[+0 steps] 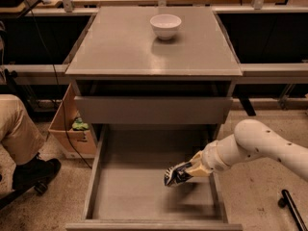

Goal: Place blue chip bag into middle drawer

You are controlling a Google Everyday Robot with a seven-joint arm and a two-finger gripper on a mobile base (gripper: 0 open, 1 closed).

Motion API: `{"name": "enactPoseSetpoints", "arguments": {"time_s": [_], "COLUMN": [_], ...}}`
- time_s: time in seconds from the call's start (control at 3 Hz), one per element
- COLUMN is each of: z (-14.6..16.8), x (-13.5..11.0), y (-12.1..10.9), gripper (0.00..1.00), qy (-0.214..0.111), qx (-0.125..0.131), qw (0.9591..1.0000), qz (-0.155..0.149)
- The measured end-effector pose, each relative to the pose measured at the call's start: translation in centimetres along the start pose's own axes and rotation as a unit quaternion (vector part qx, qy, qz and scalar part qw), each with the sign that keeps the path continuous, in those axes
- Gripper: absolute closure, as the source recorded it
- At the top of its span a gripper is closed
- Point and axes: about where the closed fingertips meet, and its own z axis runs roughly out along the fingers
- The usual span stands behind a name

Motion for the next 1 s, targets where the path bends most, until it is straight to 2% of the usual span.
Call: {"name": "enactPoseSetpoints", "arguments": {"time_s": [0.67, 1.0], "z": [7.7, 10.3], "x": [3.9, 6.1], "y": [0.2, 1.6], "gripper": [1.00, 0.78], "qy": [-0.037, -0.041], "qx": [-0.039, -0.049], "qw": [0.9980, 0.9965], "qz": [0.034, 0.054]}}
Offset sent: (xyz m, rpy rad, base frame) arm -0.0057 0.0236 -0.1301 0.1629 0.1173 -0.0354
